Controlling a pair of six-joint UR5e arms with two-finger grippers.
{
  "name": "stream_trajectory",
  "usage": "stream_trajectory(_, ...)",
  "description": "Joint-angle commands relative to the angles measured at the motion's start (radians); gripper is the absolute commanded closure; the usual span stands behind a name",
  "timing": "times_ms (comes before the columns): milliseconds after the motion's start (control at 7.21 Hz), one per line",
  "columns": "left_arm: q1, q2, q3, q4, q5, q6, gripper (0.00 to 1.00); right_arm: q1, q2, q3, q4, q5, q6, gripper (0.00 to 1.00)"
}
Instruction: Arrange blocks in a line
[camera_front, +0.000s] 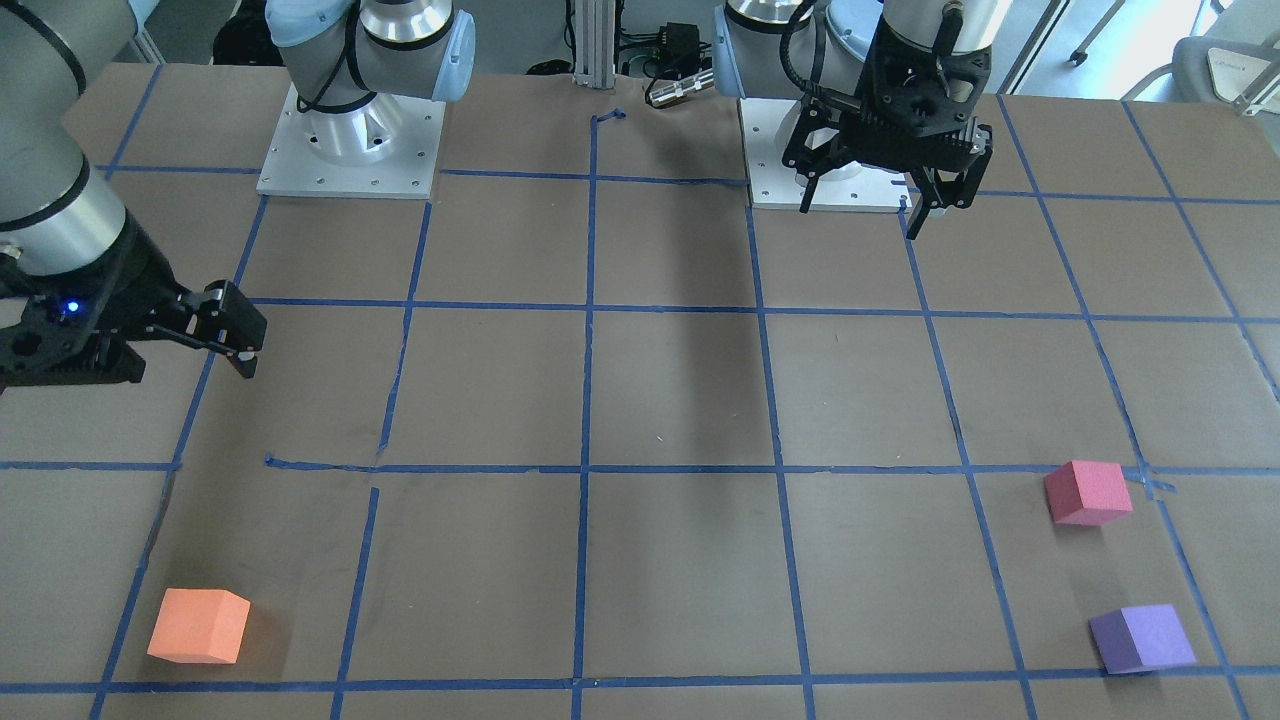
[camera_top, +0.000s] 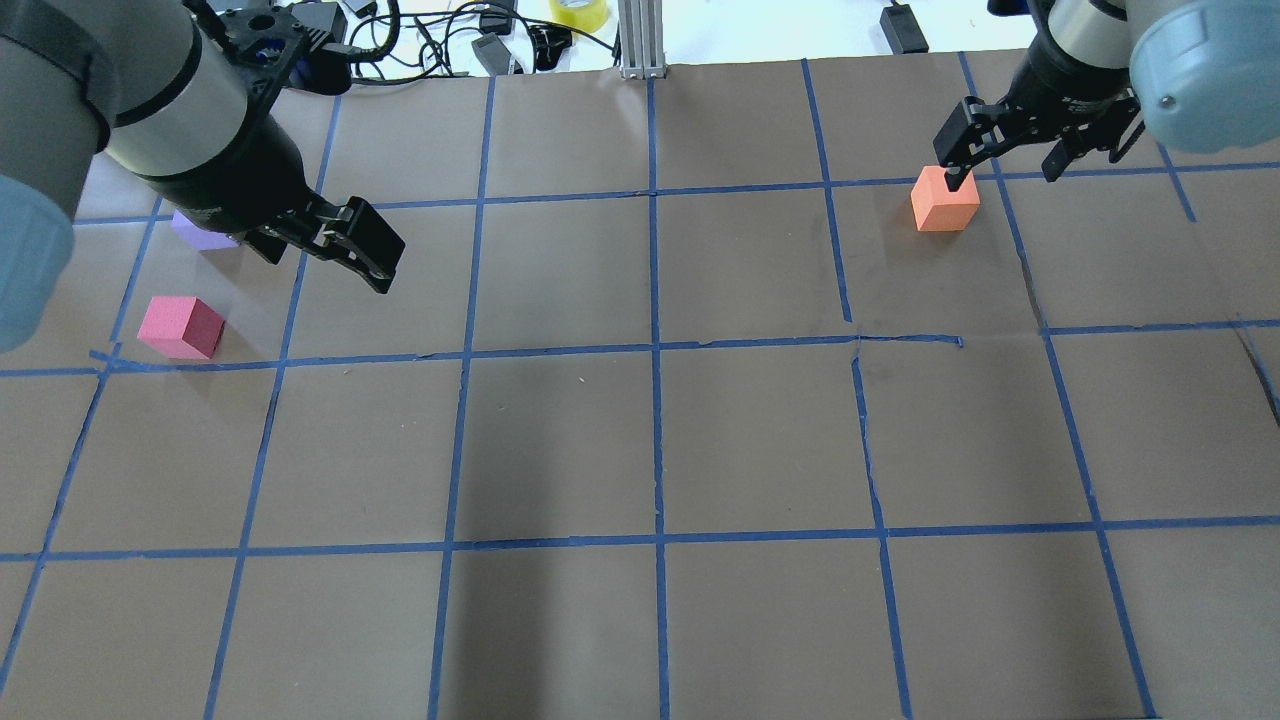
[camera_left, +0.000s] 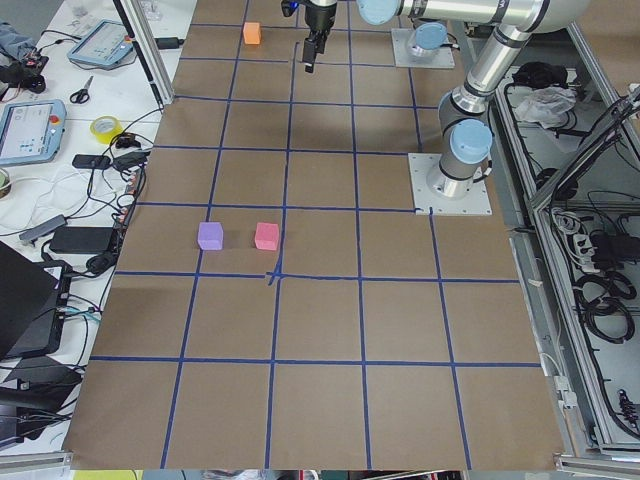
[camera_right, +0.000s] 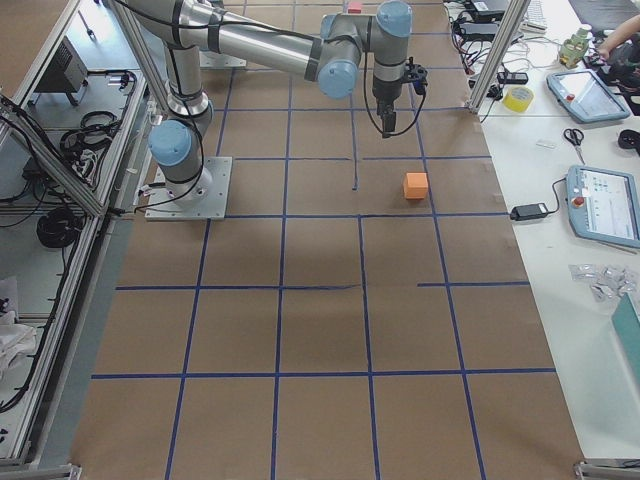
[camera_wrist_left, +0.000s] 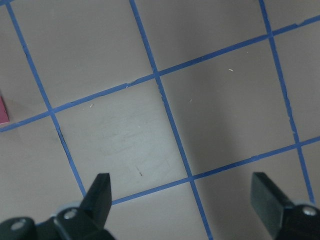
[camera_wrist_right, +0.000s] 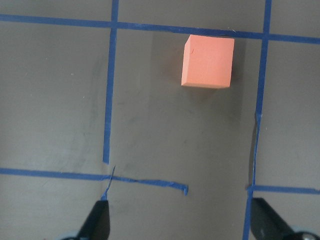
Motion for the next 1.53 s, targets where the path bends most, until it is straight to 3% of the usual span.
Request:
stream_trajectory(0,0.000,0.000,-0.001,0.000,0.000,0.000,0.00,-0.017,0.127,0.000,-0.194,-0.024,-0.104,0.00)
stream_trajectory(277,0.000,0.000,-0.001,0.000,-0.001,0.000,0.00,-0.018,0.209,-0.020,-0.256,-0.047,-0.115,0.00)
stream_trajectory(555,0.001,0.000,-0.001,0.000,-0.001,0.000,0.00,-0.023,0.290,-0.021,-0.394,-0.045,-0.107,0.00)
stream_trajectory(1387,0.000,0.000,-0.001,0.000,-0.001,0.000,0.00,-0.024,0.361,-0.072,-0.396,-0.029,-0.084,0.00)
